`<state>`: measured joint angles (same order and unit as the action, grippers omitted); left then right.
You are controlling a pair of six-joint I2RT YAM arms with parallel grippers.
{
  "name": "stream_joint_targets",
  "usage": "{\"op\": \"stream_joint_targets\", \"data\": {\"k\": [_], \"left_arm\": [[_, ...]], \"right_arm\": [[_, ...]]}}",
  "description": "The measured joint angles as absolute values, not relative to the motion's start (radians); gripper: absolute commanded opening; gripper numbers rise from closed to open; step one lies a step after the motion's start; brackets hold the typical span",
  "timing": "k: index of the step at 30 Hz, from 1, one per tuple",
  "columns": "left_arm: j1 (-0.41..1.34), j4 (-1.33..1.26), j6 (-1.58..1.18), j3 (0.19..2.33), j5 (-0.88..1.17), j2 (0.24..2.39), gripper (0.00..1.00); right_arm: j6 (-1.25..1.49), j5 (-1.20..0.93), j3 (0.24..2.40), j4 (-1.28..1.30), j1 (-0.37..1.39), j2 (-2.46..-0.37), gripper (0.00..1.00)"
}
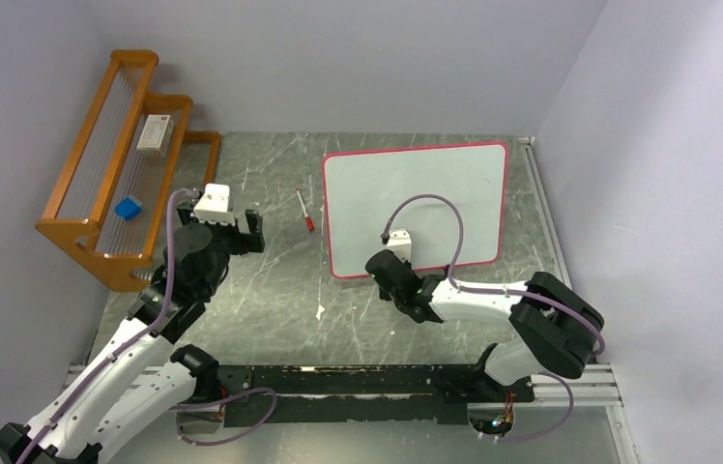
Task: Write a sentence on the whiteboard
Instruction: Move the whiteboard stand to the center of the board.
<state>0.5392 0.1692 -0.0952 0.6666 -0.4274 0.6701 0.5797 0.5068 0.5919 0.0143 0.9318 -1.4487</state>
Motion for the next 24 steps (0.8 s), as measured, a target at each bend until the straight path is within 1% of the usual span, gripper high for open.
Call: {"op": "stream_joint_targets", "data": {"k": [7, 14, 20, 24], "left_arm": [[0.513, 0.171, -0.151, 0.680, -0.432, 0.724, 0.98], [0.505, 0.225, -0.215, 0.760, -0.436, 0.870, 0.98], [0.504, 0.269, -0.280, 0.872, -0.400, 1.052, 0.98], [0.499, 0.312, -0.334, 0.973, -0.379, 1.226, 0.94]], "right_arm": [[0.588, 0.498, 0.572, 0.037, 0.938, -1.387, 0.48], [0.579, 0.495, 0.572, 0.038, 0.942, -1.306, 0.70], [0.545, 0.523, 0.571, 0.068, 0.943, -1.170, 0.81], [0.504, 0.574, 0.571, 0.089, 0.943, -1.069, 0.85]]}}
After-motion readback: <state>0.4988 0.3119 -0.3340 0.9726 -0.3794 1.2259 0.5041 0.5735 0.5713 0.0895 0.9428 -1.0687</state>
